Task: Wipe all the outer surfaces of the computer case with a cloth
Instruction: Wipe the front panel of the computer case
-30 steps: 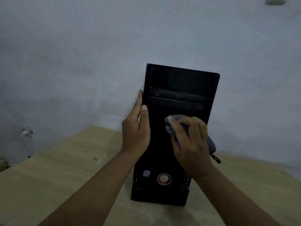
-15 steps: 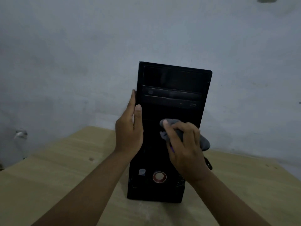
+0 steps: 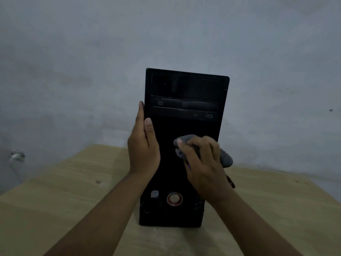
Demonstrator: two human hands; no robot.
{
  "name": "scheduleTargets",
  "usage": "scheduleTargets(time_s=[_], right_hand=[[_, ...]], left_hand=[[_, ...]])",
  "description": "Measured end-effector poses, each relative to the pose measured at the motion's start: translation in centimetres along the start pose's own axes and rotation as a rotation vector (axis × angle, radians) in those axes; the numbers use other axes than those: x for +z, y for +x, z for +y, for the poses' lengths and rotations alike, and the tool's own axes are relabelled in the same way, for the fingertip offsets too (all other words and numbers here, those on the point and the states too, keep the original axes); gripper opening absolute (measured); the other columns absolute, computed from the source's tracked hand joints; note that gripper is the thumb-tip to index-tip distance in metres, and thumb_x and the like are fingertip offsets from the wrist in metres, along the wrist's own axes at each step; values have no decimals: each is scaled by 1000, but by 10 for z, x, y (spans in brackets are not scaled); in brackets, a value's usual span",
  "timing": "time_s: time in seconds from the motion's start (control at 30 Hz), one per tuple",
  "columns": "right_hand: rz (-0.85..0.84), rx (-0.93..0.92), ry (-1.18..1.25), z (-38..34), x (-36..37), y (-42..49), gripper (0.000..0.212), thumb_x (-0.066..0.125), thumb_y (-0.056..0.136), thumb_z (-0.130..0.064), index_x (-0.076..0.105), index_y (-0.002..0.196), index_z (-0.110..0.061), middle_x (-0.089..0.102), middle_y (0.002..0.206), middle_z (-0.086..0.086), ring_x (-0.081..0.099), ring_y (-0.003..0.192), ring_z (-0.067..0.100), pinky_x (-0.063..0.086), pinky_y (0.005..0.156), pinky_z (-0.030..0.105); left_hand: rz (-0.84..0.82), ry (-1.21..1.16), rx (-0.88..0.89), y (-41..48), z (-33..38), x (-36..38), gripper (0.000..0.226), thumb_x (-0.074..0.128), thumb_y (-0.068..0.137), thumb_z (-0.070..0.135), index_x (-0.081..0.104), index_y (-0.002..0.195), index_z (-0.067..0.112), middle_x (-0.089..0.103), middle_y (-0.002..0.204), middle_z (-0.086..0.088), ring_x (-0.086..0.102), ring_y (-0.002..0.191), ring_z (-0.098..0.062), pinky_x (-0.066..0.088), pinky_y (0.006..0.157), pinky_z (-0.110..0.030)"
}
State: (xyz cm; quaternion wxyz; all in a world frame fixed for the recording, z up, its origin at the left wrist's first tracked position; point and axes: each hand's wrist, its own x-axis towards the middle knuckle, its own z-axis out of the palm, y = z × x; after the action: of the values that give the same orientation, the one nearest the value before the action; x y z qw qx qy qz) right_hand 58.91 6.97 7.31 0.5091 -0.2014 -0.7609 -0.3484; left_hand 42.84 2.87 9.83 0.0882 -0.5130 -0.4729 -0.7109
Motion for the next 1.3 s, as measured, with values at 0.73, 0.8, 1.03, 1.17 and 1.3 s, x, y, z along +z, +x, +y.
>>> scheduleTargets(time_s=[0.73,0.8,1.03,1.17,1.3], right_hand=[[171,980,489,9,-35,40,17,45,103,-28,39,88,-26,53,89,2,52,75,16,38,57,16],[96,834,329,7,-31,27,16,42,103,-29,37,90,-22,46,86,-2,48,75,20,33,57,21],[-161,894,443,25,-52,41,18,39,105,-29,38,90,-19,52,81,0,50,66,14,34,51,22],[-38,733,328,18,-47,46,15,40,105,-25,36,91,-20,45,83,-5,45,70,16,31,54,22],[-57,610,263,14,-37,13,16,42,104,-20,33,90,-23,39,83,-5,41,71,16,29,57,21]], left_hand=[[79,-48,-67,-5,7,7,48,25,110,33,27,157,28,52,63,6,44,46,-17,37,47,-13],[81,-45,-70,-6,7,7,48,25,110,33,27,157,27,47,58,4,42,45,-20,35,45,-13],[88,-38,-65,-6,7,7,48,24,109,36,29,156,29,56,66,-14,51,53,-25,40,46,-21],[85,-28,-52,-6,6,6,48,24,110,36,29,157,29,59,68,-12,52,53,-24,44,49,-28],[82,-25,-54,-7,7,6,47,24,110,35,30,157,29,60,72,-20,53,56,-26,46,53,-32]])
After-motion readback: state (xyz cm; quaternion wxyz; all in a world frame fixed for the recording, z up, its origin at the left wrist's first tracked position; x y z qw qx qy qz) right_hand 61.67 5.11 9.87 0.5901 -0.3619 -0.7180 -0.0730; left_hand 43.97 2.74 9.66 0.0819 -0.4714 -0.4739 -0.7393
